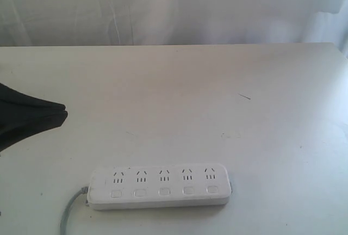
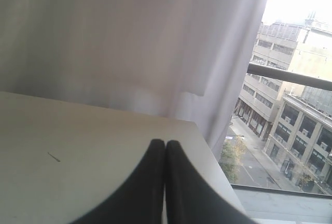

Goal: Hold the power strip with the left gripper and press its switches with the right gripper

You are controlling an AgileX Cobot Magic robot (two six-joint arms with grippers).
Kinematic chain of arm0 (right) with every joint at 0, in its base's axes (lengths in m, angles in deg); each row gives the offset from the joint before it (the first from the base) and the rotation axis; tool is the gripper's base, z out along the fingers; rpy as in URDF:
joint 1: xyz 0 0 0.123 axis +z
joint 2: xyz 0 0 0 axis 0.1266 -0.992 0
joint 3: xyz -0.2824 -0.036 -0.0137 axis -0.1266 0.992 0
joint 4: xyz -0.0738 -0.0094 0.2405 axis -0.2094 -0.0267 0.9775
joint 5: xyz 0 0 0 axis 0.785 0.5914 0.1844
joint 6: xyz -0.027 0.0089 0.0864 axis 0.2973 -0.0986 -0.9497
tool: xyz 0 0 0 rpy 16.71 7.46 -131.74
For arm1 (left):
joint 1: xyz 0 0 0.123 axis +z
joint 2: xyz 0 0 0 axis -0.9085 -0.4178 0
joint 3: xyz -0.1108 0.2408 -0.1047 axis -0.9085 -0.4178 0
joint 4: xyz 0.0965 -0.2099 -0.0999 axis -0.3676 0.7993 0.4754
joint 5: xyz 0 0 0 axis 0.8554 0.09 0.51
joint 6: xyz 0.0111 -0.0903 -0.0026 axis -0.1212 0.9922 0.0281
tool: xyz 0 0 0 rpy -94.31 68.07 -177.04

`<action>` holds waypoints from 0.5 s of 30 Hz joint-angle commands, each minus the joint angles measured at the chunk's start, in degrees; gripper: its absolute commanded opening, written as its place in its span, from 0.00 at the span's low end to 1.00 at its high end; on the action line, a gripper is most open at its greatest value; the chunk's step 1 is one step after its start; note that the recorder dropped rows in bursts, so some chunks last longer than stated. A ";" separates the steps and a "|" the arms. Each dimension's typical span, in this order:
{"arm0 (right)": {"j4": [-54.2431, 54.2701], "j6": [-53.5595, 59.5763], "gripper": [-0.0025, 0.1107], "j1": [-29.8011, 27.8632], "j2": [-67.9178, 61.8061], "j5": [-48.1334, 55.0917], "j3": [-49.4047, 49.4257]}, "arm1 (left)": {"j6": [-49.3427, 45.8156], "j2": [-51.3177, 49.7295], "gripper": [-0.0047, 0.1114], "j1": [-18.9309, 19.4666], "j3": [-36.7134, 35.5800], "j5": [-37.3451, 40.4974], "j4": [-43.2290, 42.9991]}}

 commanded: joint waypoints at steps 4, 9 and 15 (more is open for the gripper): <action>0.42 0.50 0.02 -0.40 0.12 0.50 0.32 | 5.82 6.18 0.04 -0.26 -8.15 -5.42 0.02; 0.42 0.50 0.02 -0.40 0.12 0.50 0.32 | 12.47 11.96 0.04 -0.26 -13.92 -12.15 0.02; 0.42 0.50 0.02 -0.40 0.12 0.50 0.32 | 18.44 15.39 0.04 -0.26 -20.65 -18.36 0.02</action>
